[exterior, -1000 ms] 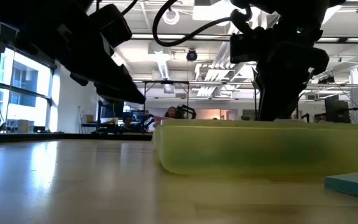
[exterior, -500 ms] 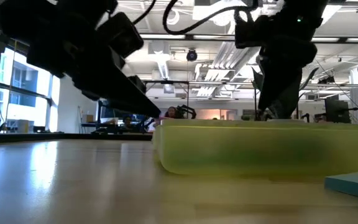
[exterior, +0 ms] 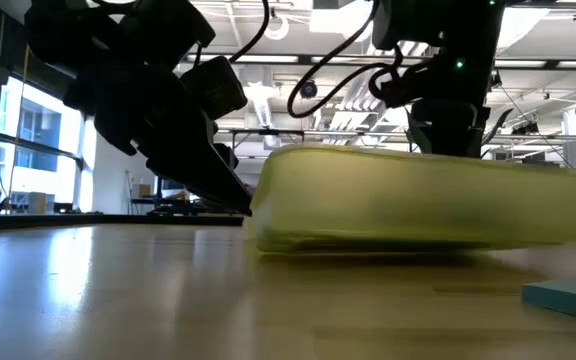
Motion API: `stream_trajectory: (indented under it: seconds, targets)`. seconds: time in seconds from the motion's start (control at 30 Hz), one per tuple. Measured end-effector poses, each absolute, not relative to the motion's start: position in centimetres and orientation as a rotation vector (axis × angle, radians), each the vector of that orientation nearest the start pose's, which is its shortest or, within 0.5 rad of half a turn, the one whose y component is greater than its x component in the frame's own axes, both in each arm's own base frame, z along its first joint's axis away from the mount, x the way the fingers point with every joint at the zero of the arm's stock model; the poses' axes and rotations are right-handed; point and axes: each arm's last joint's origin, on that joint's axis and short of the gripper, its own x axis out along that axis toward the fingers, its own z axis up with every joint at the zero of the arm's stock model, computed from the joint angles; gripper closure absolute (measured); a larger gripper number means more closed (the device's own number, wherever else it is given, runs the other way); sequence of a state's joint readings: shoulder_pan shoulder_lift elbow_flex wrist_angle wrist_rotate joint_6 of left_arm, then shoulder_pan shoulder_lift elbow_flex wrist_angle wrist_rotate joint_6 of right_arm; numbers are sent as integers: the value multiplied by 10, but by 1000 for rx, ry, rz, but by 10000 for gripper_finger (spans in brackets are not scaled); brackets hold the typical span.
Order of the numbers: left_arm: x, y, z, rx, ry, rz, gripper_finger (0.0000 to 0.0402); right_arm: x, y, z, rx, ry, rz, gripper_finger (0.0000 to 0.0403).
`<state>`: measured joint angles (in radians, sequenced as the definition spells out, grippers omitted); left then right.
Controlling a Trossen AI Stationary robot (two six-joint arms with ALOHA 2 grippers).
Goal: Pack school essentials
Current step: Adjust the yellow supply box, then put the sticky note into the yellow supply box
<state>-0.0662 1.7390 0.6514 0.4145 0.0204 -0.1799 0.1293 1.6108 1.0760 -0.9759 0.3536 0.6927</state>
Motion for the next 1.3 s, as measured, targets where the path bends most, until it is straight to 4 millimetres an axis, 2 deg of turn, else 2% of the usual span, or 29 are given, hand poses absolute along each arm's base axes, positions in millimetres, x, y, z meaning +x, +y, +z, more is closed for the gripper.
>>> stream_trajectory:
  seconds: [0.53,0.9,1.1,1.3]
  targets:
    - [302,1,117,-81,699,60,213,276,31,199,215,1329,-636,334]
    - [289,4,152,-49,677,102,213,276,34,199,233,1342,-613,334]
    - [280,-1,163,-35,690,85,213,273,55,199,225,1335,-559,334]
    - [270,-6,198,16,555,33,213,272,80,199,207,1285,-487,334]
